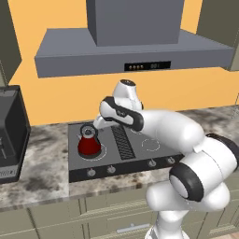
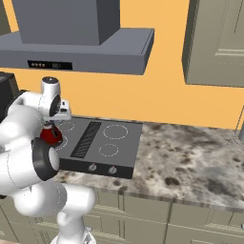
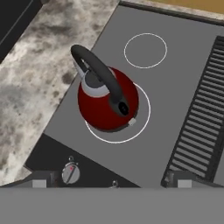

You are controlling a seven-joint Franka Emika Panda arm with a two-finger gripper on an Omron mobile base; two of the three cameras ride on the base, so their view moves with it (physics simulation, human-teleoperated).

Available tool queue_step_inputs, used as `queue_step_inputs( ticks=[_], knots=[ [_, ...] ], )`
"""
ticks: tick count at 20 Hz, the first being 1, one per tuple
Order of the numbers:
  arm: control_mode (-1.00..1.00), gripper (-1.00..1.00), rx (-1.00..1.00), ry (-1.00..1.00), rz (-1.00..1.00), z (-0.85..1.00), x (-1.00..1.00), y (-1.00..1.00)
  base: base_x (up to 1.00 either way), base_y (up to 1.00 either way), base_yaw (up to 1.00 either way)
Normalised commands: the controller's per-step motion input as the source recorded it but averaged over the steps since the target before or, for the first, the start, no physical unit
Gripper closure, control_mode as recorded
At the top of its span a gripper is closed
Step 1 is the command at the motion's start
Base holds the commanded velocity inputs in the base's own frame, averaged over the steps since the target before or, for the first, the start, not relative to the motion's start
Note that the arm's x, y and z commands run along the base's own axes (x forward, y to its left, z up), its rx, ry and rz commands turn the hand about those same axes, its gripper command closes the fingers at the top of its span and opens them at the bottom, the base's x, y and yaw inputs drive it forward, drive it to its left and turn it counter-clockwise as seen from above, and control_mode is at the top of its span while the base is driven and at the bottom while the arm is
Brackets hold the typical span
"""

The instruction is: The kettle is done boiling. Turn off the stove, then wait for 300 timesteps before moving the kettle to the dining table.

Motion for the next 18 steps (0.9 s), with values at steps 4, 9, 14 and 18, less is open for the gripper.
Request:
queue_step_inputs(
  ticks=[4,9,14,18],
  knots=[
    [-1.00,-1.00,-0.02,0.00,0.12,-0.01,0.25,0.10,0.00,0.00,0.00],
    [-1.00,-1.00,-0.06,0.00,0.10,-0.07,0.28,0.21,0.00,0.00,0.00],
    [-1.00,-1.00,-0.05,0.00,0.09,-0.05,0.26,0.14,0.00,0.00,0.00],
    [-1.00,-1.00,-0.05,-0.01,0.08,-0.07,0.22,0.10,0.00,0.00,0.00]
  ],
)
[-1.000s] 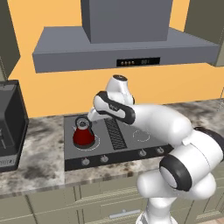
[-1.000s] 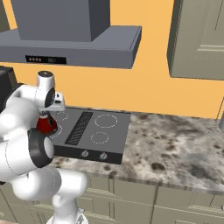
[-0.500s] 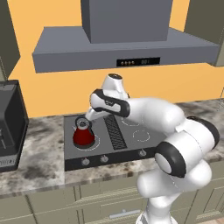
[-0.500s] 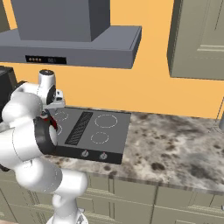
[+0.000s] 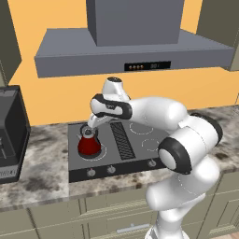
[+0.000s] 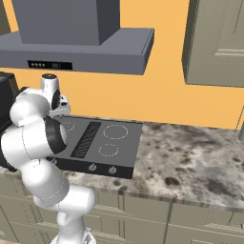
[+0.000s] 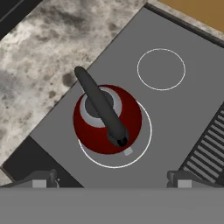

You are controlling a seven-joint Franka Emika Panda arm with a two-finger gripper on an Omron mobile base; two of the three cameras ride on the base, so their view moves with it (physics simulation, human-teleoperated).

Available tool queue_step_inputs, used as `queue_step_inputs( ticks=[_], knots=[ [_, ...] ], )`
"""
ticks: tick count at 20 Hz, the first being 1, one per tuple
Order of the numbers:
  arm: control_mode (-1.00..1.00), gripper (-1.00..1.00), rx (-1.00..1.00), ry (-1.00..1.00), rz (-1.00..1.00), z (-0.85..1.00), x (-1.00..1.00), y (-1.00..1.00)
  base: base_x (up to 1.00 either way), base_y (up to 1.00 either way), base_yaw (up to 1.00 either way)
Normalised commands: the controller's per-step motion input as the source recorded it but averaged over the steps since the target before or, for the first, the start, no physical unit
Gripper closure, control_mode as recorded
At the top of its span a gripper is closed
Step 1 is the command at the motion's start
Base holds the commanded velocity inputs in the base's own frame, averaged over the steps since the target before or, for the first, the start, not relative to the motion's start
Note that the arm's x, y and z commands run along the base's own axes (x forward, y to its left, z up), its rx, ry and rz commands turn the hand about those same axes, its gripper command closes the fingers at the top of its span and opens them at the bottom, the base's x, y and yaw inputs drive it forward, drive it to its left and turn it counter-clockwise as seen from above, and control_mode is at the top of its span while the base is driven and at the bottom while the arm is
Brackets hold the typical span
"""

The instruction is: The kettle is done boiling. Turn off the stove, then wait for 300 timesteps before moving the kettle to the dining table.

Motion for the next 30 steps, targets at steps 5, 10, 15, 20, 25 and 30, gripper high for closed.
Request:
queue_step_inputs(
  ticks=[5,10,15,20,25,30],
  knots=[
    [-1.00,-1.00,-0.08,-0.04,0.07,-0.14,0.09,0.18,0.00,0.00,0.00],
    [-1.00,-1.00,-0.08,-0.07,0.06,-0.14,0.07,0.19,0.00,0.00,0.00],
    [-1.00,-1.00,-0.02,-0.07,0.04,-0.06,0.06,0.06,0.00,0.00,0.00],
    [-1.00,-1.00,-0.02,-0.07,0.01,-0.08,0.02,0.00,0.00,0.00,0.00],
    [-1.00,-1.00,-0.01,-0.03,0.00,-0.13,0.01,0.00,0.00,0.00,0.00],
    [-1.00,-1.00,0.00,-0.01,0.00,-0.12,0.03,0.00,0.00,0.00,0.00]
  ],
)
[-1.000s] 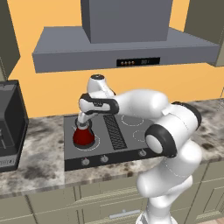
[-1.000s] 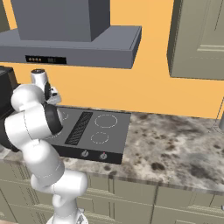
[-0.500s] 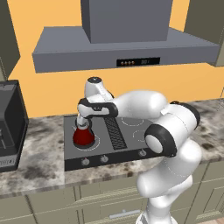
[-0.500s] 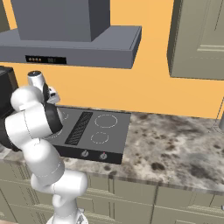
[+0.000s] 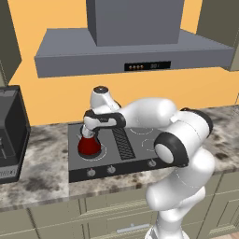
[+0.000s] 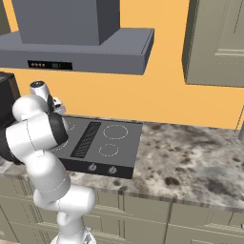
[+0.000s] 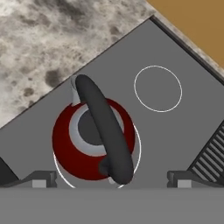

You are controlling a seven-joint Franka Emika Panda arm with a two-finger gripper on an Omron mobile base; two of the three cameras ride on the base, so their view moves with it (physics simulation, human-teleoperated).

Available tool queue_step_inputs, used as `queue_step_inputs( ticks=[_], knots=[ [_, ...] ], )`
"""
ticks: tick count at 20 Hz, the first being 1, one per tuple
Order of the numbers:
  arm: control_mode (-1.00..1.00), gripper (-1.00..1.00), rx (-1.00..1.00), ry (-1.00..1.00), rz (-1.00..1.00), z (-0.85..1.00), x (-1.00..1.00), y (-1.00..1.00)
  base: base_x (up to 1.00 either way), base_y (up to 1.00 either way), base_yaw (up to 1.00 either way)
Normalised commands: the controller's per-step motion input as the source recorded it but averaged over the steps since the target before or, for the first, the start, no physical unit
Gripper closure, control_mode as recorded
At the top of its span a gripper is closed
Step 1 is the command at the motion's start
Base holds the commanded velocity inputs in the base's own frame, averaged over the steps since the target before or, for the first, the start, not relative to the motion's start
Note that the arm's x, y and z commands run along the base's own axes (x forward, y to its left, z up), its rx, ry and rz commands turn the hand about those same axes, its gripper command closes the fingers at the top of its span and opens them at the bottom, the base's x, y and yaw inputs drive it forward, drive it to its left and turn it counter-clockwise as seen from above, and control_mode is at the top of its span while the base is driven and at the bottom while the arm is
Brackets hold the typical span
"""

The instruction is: The kettle is done boiling. Turn off the stove, then wait for 300 timesteps before moving the kettle to the dining table.

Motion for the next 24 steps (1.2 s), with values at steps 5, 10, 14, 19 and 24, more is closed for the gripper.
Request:
queue_step_inputs(
  ticks=[5,10,14,19,24],
  knots=[
    [-1.00,-1.00,0.00,0.00,0.00,-0.04,0.19,0.00,0.00,0.00,0.00],
    [-1.00,-1.00,0.00,0.00,0.00,-0.09,0.14,0.01,0.00,0.00,0.00],
    [-1.00,-1.00,0.00,0.00,0.00,-0.18,0.11,0.12,0.00,0.00,0.00],
    [-1.00,1.00,0.00,0.00,0.00,-0.13,0.06,0.10,0.00,0.00,0.00],
    [-1.00,1.00,0.00,0.01,0.00,-0.05,0.01,0.06,0.00,0.00,0.00]
  ],
)
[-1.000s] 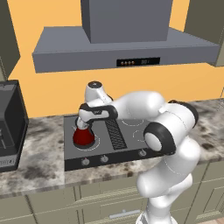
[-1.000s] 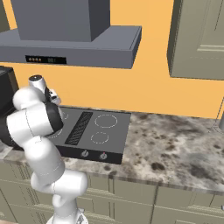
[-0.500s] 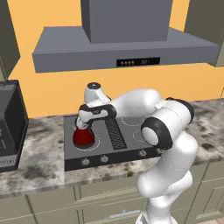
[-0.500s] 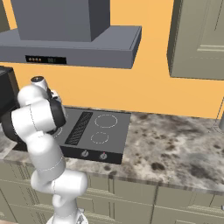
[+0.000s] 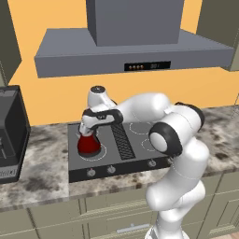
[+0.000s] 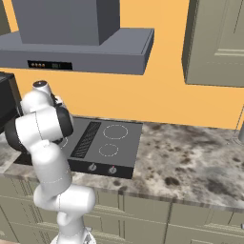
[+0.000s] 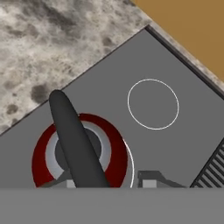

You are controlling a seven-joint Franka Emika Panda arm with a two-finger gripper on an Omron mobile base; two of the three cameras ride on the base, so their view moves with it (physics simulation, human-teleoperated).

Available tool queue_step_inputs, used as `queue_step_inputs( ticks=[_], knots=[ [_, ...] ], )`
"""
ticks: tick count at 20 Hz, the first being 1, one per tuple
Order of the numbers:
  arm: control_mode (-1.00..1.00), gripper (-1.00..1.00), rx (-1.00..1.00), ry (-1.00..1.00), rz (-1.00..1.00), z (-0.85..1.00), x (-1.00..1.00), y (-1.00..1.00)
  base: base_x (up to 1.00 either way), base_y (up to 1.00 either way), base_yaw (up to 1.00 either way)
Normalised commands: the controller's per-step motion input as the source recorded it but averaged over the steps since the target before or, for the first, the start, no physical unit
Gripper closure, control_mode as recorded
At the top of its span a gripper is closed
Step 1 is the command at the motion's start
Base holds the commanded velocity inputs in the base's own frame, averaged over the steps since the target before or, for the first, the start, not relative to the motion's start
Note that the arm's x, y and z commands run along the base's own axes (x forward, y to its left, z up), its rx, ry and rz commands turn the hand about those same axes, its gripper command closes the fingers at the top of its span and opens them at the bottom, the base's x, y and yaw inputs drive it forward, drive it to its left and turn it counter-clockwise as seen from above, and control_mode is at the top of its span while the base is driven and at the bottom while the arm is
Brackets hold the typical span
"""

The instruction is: The kettle is done boiling. Turn off the stove, then wait for 300 timesteps before moving the kettle to the dining table.

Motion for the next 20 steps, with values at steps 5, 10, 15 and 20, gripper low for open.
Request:
queue_step_inputs(
  ticks=[5,10,15,20],
  knots=[
    [-1.00,1.00,0.00,0.00,0.00,-0.14,-0.11,0.04,0.00,0.00,0.00],
    [-1.00,1.00,0.00,-0.10,0.00,-0.02,-0.40,0.02,0.00,0.00,0.00],
    [-1.00,1.00,-0.01,-0.22,0.00,0.25,-0.66,0.00,0.00,0.00,0.00],
    [-1.00,1.00,0.01,-0.14,0.00,0.44,-0.54,-0.05,0.00,0.00,0.00]
  ],
)
